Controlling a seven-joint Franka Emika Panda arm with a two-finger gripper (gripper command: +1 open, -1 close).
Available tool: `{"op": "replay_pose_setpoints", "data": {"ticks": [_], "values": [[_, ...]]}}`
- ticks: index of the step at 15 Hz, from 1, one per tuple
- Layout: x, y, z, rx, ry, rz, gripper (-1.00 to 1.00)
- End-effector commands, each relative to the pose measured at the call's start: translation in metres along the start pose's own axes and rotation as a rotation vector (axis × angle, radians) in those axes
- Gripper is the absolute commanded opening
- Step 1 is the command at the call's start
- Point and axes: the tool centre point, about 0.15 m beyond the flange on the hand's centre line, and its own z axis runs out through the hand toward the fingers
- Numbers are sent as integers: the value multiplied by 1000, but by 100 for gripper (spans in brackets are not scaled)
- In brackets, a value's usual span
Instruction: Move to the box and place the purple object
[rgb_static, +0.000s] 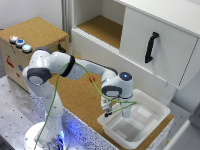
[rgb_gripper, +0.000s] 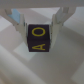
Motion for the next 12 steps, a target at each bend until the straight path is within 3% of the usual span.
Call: {"op": "replay_pose_setpoints", "data": {"ticks": [1, 2, 8, 12], "values": [[5, 10, 28, -2, -25, 22, -100], [2, 11, 26, -4, -16, 25, 100], [-15, -10, -29, 45, 89, -31, 100], [-37, -60, -84, 78, 138, -151, 100]]}}
